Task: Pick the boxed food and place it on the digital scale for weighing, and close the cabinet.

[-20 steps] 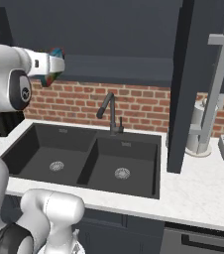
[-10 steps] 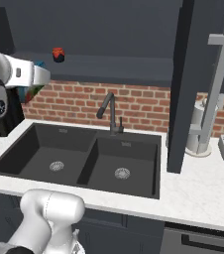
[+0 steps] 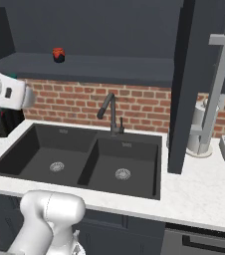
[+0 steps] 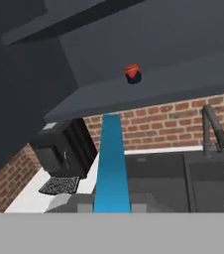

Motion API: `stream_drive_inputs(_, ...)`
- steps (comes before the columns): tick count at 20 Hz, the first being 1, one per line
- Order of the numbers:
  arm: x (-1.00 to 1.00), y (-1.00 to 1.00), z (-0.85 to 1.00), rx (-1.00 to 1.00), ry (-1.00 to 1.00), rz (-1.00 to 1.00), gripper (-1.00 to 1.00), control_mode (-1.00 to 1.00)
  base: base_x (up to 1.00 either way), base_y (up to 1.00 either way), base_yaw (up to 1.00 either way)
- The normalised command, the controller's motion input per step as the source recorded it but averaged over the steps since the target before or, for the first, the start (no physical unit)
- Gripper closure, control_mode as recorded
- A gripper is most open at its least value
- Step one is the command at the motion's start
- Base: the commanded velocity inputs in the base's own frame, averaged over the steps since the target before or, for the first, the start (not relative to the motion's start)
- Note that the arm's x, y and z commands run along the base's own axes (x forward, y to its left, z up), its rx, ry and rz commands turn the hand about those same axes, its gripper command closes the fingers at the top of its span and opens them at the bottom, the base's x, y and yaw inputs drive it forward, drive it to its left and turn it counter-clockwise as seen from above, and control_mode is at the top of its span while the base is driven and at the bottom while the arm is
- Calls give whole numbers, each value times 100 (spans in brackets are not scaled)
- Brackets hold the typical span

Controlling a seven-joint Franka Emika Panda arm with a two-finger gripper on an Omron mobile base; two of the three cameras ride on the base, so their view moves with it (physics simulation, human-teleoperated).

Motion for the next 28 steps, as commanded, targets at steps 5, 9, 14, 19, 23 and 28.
stream_drive_inputs(5, -41, 24, -10, 0, 0, 39, 100, -100, 0, 0, 0)
stream_drive_inputs(9, -7, 2, -17, -1, 0, 45, 100, -100, 0, 0, 0)
stream_drive_inputs(14, 0, 11, -20, -5, 0, 43, 100, -100, 0, 0, 0)
stream_drive_inputs(19, 0, 30, -31, -8, 0, 33, 100, -100, 0, 0, 0)
stream_drive_inputs(23, 0, 35, -36, -5, -1, 28, 100, -100, 0, 0, 0)
stream_drive_inputs(28, 1, 37, -27, 0, -7, 19, 100, -100, 0, 0, 0)
